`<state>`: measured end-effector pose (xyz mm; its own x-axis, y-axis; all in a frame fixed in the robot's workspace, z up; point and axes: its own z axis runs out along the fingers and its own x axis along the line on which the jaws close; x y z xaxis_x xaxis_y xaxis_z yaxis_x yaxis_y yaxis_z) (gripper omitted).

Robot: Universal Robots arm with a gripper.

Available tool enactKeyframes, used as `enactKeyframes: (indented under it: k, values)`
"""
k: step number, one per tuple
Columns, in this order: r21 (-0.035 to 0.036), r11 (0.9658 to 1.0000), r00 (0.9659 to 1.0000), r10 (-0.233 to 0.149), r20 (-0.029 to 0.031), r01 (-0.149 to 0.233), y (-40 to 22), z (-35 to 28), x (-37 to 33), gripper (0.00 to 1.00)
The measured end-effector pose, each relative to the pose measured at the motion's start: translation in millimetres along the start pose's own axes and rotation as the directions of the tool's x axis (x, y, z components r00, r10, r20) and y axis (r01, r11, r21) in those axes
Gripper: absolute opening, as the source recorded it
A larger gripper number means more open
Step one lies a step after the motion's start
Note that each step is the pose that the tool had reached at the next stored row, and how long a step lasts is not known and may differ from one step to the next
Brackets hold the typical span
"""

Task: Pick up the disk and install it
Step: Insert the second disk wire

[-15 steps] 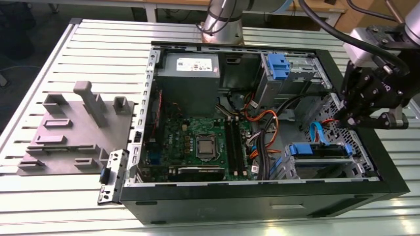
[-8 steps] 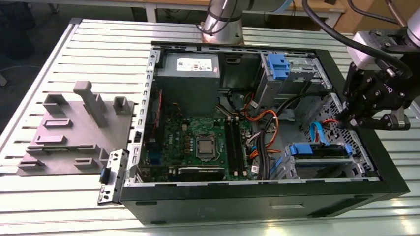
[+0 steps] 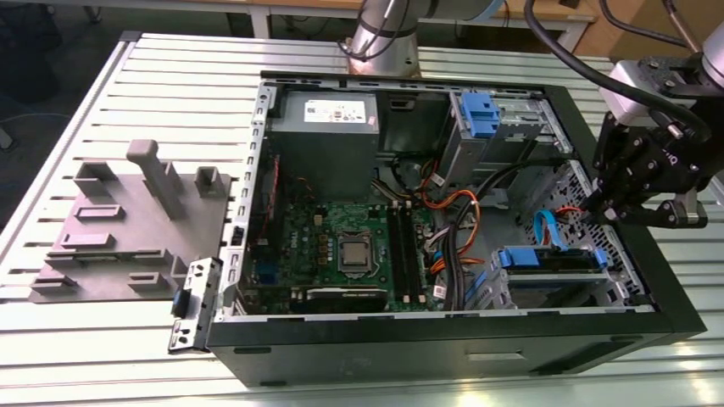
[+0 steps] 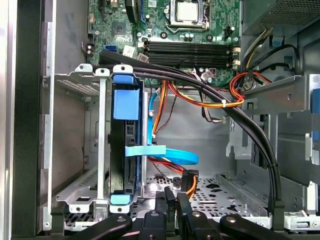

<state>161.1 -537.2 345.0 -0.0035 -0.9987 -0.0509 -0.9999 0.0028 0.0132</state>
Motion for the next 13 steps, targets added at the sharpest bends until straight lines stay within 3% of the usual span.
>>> enactKeyframes:
  k: [5, 7, 13]
  values:
    - [-0.0001, 1.0000, 1.0000, 0.000, 0.0003, 0.000, -0.2, 0.2, 0.0, 0.24]
    - [-0.0001, 1.0000, 1.0000, 0.000, 0.0003, 0.000, -0.2, 0.2, 0.0, 0.16]
    - [-0.0001, 1.0000, 1.0000, 0.000, 0.0004, 0.000, -0.4, 0.2, 0.0, 0.16]
